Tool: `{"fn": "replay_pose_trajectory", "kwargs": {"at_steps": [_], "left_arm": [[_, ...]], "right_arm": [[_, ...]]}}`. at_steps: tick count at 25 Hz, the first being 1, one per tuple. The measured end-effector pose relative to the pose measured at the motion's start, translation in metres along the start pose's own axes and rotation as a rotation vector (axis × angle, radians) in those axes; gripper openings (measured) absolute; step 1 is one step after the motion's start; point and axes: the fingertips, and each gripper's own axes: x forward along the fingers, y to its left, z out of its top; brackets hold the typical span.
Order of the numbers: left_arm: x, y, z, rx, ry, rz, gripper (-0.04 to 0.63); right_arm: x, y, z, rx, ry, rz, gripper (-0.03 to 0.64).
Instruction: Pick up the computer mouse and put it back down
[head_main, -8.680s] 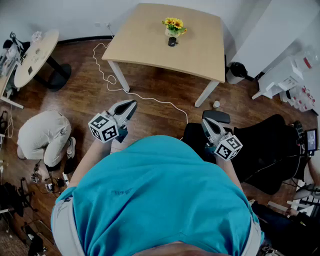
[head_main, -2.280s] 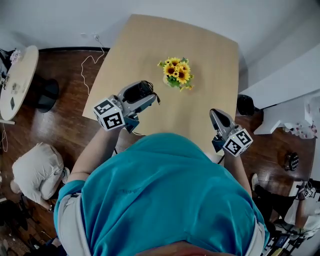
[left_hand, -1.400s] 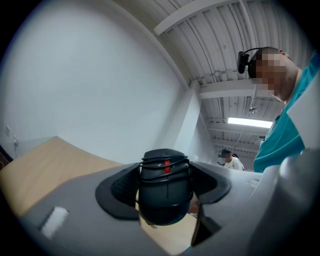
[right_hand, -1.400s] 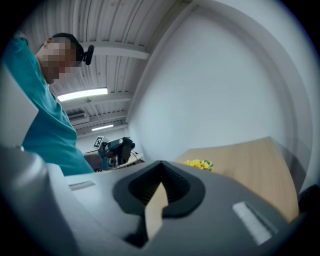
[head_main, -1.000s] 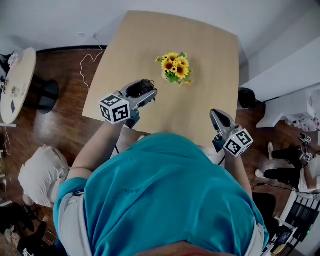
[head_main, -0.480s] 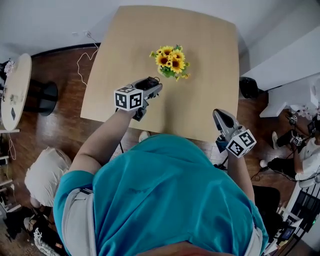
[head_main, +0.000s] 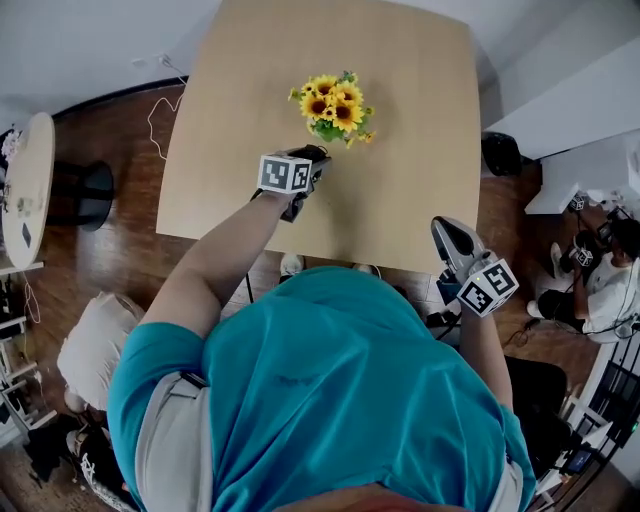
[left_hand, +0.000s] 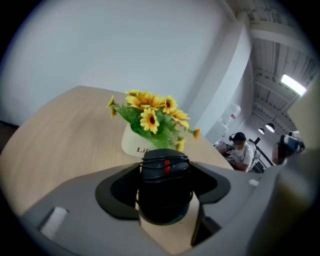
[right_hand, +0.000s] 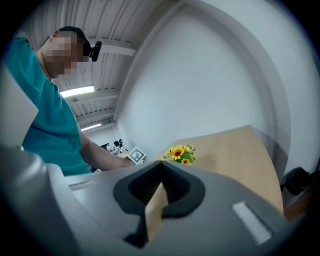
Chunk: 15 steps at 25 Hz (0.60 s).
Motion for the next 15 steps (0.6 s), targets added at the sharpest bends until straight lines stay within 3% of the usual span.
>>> {"fn": "replay_pose_trajectory", "kwargs": {"at_steps": [15], "left_arm": [[0.065,0.029,-0.025,0.022,0.149,0.196,0.313]], "right_arm": [[-0.032,-0.010,-0.030,0.056,0.027,-0.059,0.000]]}}
